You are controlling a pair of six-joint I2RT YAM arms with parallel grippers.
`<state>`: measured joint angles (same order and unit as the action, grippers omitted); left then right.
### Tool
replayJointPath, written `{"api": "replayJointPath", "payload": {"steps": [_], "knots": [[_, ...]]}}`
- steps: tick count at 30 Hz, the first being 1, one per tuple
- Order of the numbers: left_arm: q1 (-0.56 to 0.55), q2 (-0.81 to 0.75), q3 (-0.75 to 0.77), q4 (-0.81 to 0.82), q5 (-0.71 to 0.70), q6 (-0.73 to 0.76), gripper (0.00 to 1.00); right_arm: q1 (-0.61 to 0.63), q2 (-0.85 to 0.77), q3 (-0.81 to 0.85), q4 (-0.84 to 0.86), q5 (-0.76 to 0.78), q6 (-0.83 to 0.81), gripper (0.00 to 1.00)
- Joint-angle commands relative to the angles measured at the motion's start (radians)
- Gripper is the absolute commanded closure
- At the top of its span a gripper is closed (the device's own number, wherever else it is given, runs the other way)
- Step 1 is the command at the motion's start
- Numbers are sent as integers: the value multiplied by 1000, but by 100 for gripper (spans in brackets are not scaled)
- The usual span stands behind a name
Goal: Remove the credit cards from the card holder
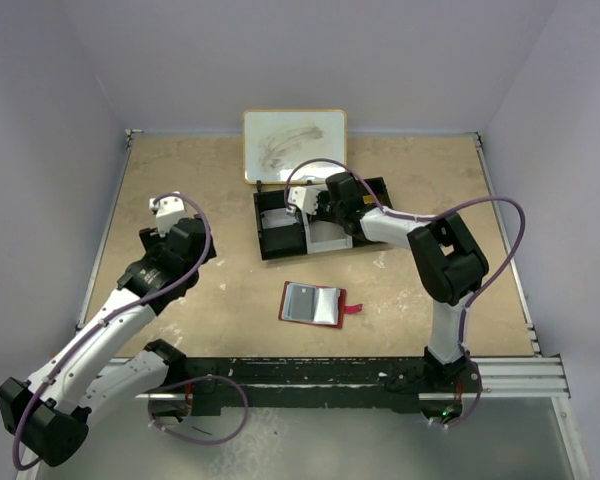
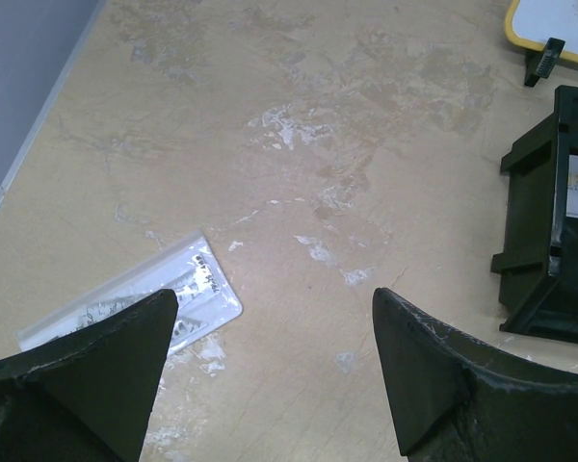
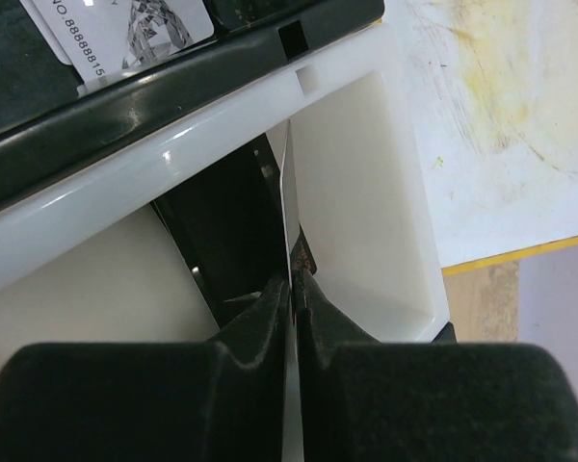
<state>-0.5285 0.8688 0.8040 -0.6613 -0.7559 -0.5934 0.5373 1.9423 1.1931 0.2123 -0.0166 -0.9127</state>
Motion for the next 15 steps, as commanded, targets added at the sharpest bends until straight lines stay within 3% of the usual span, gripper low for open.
{"api": "replayJointPath", "payload": {"steps": [1, 15], "knots": [[5, 8, 17, 14, -26, 20, 20, -4, -3, 38, -17, 30, -22, 91], [5, 38, 19, 8, -33, 23, 20, -4, 8, 111, -175, -44, 32, 80]]}}
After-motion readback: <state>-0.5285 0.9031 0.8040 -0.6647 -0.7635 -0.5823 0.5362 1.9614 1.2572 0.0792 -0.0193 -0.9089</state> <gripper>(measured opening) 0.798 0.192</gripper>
